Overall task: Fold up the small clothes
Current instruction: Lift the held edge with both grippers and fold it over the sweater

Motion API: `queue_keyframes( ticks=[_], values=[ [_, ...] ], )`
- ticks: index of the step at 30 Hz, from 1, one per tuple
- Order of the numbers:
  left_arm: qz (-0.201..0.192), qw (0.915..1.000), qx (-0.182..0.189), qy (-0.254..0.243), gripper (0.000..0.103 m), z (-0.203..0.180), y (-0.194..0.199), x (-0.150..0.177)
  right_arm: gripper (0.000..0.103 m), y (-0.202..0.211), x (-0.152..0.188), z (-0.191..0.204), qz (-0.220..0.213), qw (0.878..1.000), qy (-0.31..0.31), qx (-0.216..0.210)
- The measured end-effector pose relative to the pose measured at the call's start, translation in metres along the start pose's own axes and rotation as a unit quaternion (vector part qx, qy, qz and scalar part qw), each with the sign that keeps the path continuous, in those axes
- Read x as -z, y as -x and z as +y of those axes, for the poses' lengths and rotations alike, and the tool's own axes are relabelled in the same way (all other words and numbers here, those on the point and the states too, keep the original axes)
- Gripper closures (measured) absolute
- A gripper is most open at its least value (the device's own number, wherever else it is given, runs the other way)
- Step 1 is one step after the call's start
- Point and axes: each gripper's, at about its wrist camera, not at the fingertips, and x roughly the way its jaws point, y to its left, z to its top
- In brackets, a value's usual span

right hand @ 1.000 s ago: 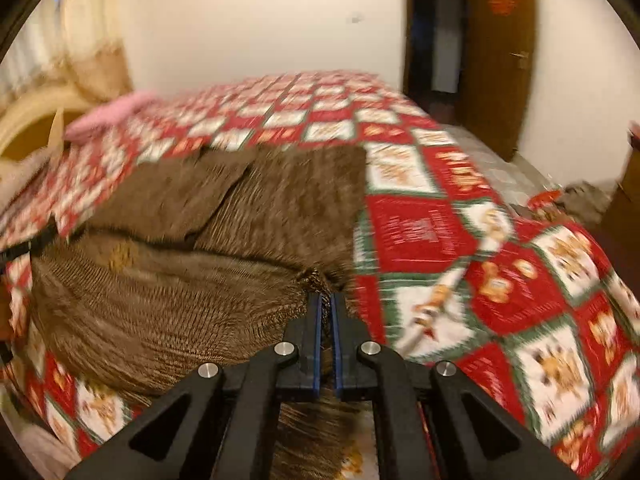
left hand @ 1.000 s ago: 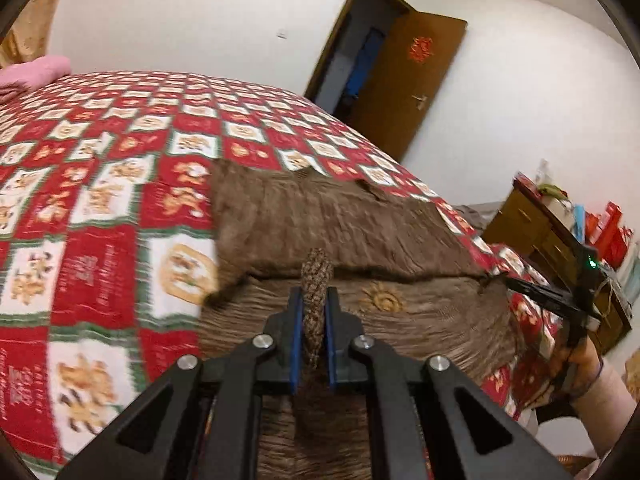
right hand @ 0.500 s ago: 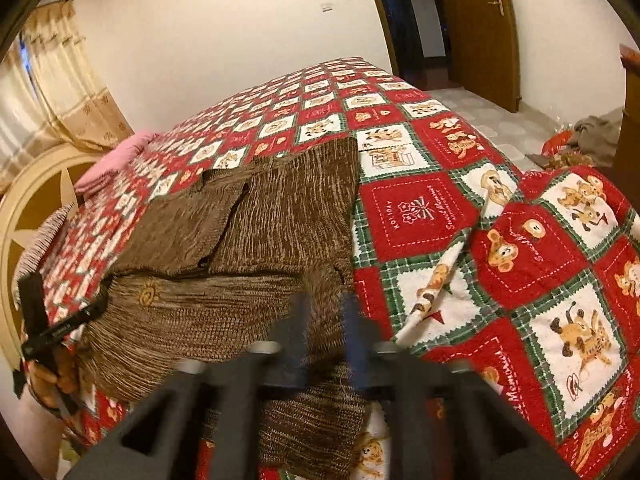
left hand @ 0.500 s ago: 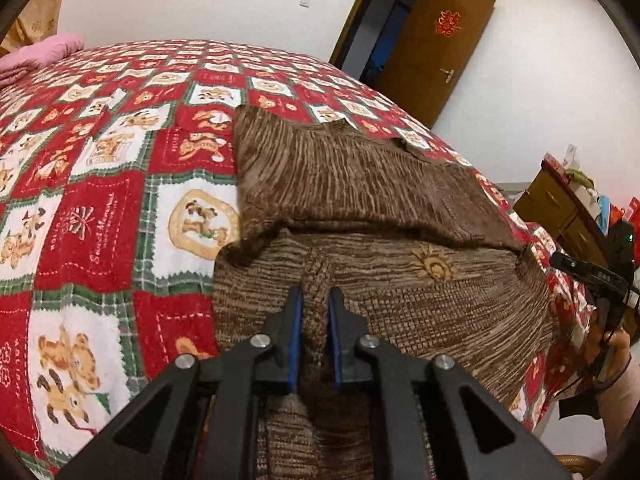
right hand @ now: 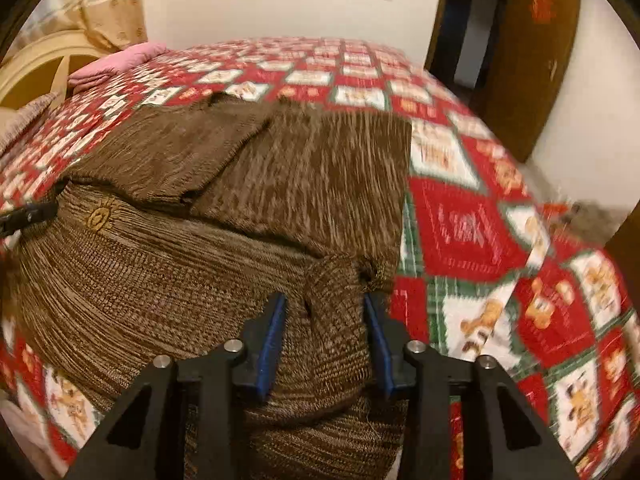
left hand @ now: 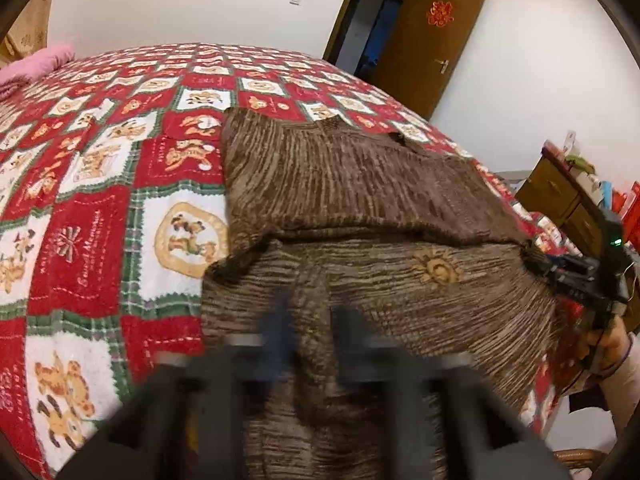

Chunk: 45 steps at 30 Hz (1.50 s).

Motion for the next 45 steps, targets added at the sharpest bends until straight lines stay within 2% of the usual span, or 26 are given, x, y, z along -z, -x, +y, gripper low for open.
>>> queue_keyframes(
  ticks=[2, 9, 12, 13, 16, 20, 26, 30, 37, 45],
  values=[
    [-0.005, 0.9991, 0.03, 0.028, 0.094, 0.006, 0.008, 0.0, 0.088, 0.012, -0.001, 0.003, -0.008, 1.0, 0.002, 0.004],
    [-0.104, 0.9937, 0.023, 0.033, 0.094, 0.001, 0.067, -0.011, 0.089, 0.086, -0.005, -0.001, -0.1, 0.994, -0.032, 0.007],
    [-0.143, 0.9893, 0.001, 0.029, 0.094, -0.006, 0.084, -0.031, 0.089, 0.106, -0.018, -0.003, -0.143, 0.988, -0.06, -0.002],
    [-0.152, 0.9879, -0.011, 0.028, 0.094, -0.008, 0.088, -0.038, 0.094, 0.112, -0.024, -0.005, -0.157, 0.985, -0.071, -0.005],
    [-0.172, 0.9842, -0.04, 0.019, 0.094, -0.011, 0.089, -0.052, 0.094, 0.12, -0.041, -0.008, -0.19, 0.977, -0.099, 0.002],
    [-0.152, 0.9865, -0.06, 0.009, 0.094, -0.009, 0.073, -0.055, 0.094, 0.104, -0.051, -0.006, -0.174, 0.98, -0.099, 0.007],
    [-0.132, 0.9896, -0.054, 0.017, 0.094, -0.001, 0.06, -0.041, 0.094, 0.079, -0.035, -0.027, -0.14, 0.981, -0.135, -0.002],
    [-0.124, 0.9905, -0.055, 0.019, 0.094, 0.0, 0.055, -0.046, 0.094, 0.075, -0.033, -0.025, -0.134, 0.984, -0.119, 0.01],
    [-0.127, 0.9885, -0.076, 0.031, 0.094, 0.016, 0.035, -0.094, 0.094, 0.068, -0.083, -0.019, -0.162, 0.983, -0.077, 0.046],
    [-0.111, 0.9888, -0.081, 0.058, 0.094, 0.04, -0.013, -0.149, 0.095, 0.015, -0.142, -0.04, -0.155, 0.982, -0.091, 0.064]
  ],
)
